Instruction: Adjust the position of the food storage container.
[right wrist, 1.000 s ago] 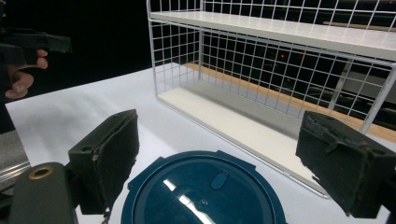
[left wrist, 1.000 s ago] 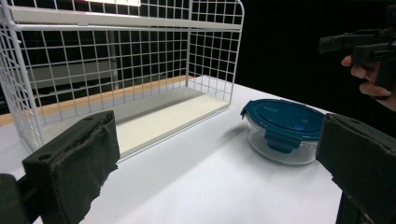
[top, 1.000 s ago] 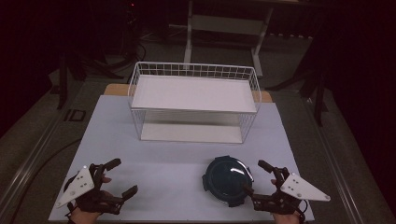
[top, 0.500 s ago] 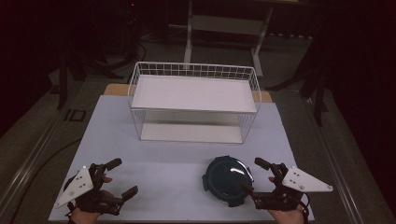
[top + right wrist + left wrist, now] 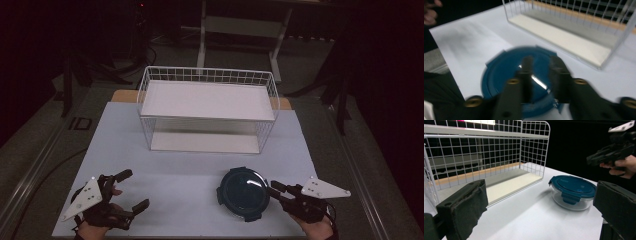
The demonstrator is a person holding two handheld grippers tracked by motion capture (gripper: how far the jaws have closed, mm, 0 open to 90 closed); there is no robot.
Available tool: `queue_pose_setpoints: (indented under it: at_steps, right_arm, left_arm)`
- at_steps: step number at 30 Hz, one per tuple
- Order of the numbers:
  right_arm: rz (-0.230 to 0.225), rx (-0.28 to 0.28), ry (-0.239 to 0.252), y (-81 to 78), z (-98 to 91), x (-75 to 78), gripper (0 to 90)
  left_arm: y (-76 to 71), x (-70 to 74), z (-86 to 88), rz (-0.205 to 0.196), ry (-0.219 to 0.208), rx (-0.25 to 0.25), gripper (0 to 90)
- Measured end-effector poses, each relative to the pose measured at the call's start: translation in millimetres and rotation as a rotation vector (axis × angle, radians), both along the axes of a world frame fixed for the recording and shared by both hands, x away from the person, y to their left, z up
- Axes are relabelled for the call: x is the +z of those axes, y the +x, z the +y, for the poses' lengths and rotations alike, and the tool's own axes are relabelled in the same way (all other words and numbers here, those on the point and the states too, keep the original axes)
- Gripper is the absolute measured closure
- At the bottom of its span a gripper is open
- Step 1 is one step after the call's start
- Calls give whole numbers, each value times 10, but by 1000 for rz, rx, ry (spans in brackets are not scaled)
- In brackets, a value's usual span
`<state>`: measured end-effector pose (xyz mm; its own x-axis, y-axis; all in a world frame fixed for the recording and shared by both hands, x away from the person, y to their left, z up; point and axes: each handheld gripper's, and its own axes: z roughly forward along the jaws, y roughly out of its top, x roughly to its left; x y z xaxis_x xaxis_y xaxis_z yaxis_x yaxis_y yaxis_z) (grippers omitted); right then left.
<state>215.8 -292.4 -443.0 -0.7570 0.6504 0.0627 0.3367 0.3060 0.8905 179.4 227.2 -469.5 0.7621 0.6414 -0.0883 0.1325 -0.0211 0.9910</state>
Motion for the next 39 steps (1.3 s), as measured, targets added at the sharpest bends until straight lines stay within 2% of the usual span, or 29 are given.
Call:
queue_pose_setpoints:
  at_steps: [2,3,4,10,12,15,21,28,39]
  right_arm:
    - [23,-1,-22,31,-33,-67,847]
    - [23,-1,-22,31,-33,-67,847]
    - [39,-8,-39,57,-67,-133,895]
    - [62,-53,-65,128,-145,-271,898]
    - [82,-70,-70,180,-178,-357,899]
    - [96,-73,-69,203,-186,-411,899]
    - [116,-86,-107,241,-145,-502,900]
    - [128,-96,-91,237,-139,-508,900]
    - [176,-37,-55,230,24,-526,900]
  left_arm:
    - [-2,2,-4,-2,1,-3,0]
    - [-2,2,-4,-2,1,-3,0]
    - [-5,3,-7,-4,1,-5,0]
    - [-3,2,-15,-3,3,-10,0]
    - [-3,2,-26,-4,3,-14,0]
    - [-5,2,-32,-6,9,-14,0]
    - [-5,0,-38,-3,8,-22,0]
    - [2,-3,-38,-1,5,-24,0]
    - [1,-3,-43,0,6,-26,0]
